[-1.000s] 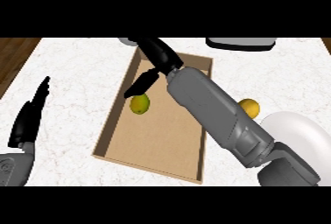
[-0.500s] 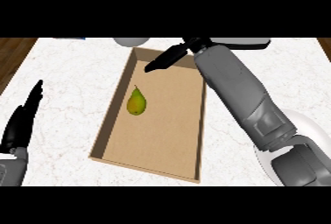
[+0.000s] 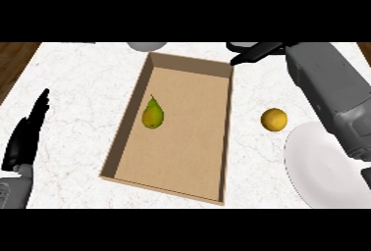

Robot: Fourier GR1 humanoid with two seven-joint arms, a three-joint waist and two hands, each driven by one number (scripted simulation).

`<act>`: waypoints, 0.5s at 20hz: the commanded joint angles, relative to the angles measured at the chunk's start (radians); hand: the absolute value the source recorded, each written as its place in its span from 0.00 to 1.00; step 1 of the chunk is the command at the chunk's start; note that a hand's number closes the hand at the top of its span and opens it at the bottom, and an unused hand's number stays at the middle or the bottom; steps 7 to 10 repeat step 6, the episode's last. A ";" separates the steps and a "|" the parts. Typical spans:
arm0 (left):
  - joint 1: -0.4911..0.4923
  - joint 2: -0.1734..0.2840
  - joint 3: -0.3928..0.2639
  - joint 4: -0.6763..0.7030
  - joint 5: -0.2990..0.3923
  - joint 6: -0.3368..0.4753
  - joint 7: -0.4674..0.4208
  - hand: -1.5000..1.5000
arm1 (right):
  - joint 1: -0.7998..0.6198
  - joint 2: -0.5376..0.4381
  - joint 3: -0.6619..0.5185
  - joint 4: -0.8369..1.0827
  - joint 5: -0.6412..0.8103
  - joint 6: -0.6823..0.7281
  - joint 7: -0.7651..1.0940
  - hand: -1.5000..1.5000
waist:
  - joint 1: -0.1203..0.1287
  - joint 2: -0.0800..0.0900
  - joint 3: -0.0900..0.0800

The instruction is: Pick the pear from the plate and place it in the cardboard box

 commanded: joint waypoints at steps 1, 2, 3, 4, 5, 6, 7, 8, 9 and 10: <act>-0.019 -0.012 -0.016 0.006 -0.017 0.002 0.006 0.50 | -0.034 -0.111 -0.025 0.062 0.004 0.095 -0.025 0.00 | 0.017 0.009 0.001; -0.012 0.004 0.009 0.018 -0.002 -0.007 -0.012 0.50 | 0.048 -0.130 -0.010 0.047 0.021 0.129 -0.111 0.00 | 0.000 0.001 0.001; -0.037 0.004 -0.008 0.004 -0.023 0.000 0.030 0.50 | 0.025 -0.142 0.008 0.063 0.042 0.163 -0.091 0.00 | 0.007 0.004 0.001; -0.018 -0.010 -0.019 -0.043 -0.018 -0.001 0.036 0.50 | 0.024 -0.149 0.014 0.071 0.054 0.171 -0.105 0.00 | 0.018 0.004 0.002; 0.003 -0.008 -0.005 -0.038 -0.001 -0.010 0.009 0.50 | 0.043 -0.175 0.022 0.078 0.067 0.188 -0.127 0.00 | 0.020 0.005 0.001; -0.031 -0.011 -0.003 0.032 -0.015 0.001 -0.018 0.50 | 0.012 -0.189 0.038 0.081 0.085 0.205 -0.113 0.00 | 0.019 0.013 0.001; -0.031 -0.011 -0.003 0.032 -0.015 0.001 -0.018 0.50 | 0.012 -0.189 0.038 0.081 0.085 0.205 -0.113 0.00 | 0.019 0.013 0.001; -0.031 -0.011 -0.003 0.032 -0.015 0.001 -0.018 0.50 | 0.012 -0.189 0.038 0.081 0.085 0.205 -0.113 0.00 | 0.019 0.013 0.001; -0.031 -0.011 -0.003 0.032 -0.015 0.001 -0.018 0.50 | 0.012 -0.189 0.038 0.081 0.085 0.205 -0.113 0.00 | 0.019 0.013 0.001; -0.031 -0.011 -0.003 0.032 -0.015 0.001 -0.018 0.50 | 0.012 -0.189 0.038 0.081 0.085 0.205 -0.113 0.00 | 0.019 0.013 0.001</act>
